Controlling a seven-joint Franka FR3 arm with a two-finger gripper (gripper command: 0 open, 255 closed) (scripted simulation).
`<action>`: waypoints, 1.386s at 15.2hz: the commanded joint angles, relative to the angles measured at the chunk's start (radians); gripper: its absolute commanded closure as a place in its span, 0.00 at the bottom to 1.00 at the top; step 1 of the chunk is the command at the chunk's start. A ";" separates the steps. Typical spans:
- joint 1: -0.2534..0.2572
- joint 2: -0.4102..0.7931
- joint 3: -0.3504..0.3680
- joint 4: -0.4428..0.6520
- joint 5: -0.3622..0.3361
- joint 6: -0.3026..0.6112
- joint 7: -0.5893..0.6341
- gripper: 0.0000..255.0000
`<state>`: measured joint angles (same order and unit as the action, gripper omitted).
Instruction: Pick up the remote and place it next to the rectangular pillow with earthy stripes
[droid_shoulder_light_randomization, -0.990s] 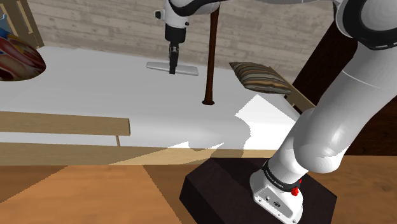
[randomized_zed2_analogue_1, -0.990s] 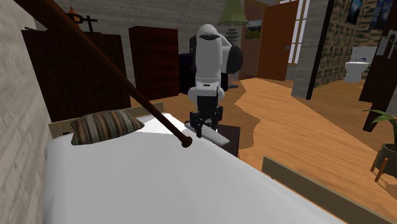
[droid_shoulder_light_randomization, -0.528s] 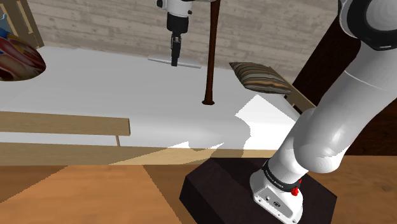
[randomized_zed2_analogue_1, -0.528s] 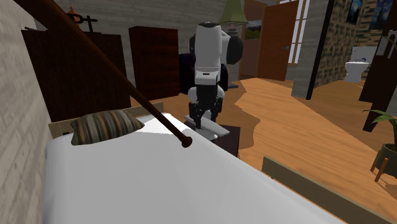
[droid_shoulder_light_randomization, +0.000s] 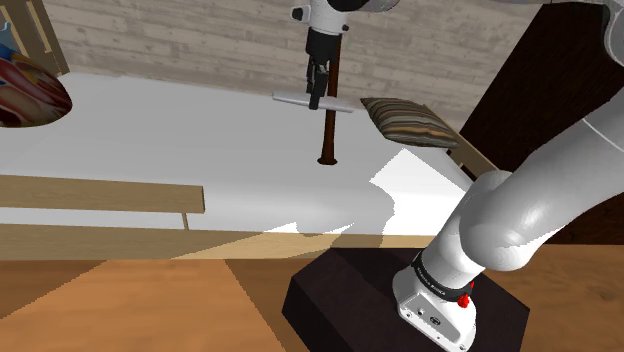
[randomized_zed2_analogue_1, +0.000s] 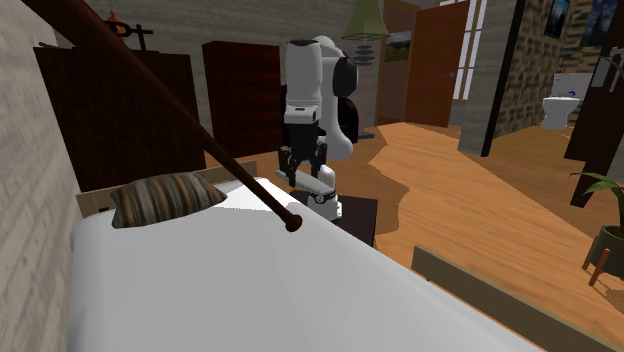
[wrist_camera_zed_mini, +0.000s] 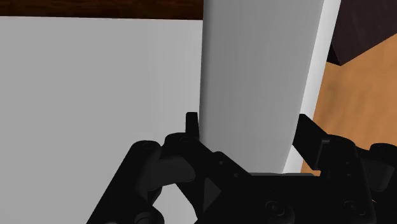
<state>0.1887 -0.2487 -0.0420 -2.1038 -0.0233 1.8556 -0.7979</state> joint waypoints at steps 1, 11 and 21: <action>-0.014 -0.064 -0.020 -0.068 -0.008 0.005 -0.031 1.00; -0.102 -0.350 -0.135 -0.298 -0.090 -0.044 -0.189 1.00; -0.228 -0.577 -0.285 -0.413 -0.228 -0.137 -0.384 1.00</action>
<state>-0.0247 -0.8009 -0.3121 -2.5071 -0.2352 1.7312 -1.1602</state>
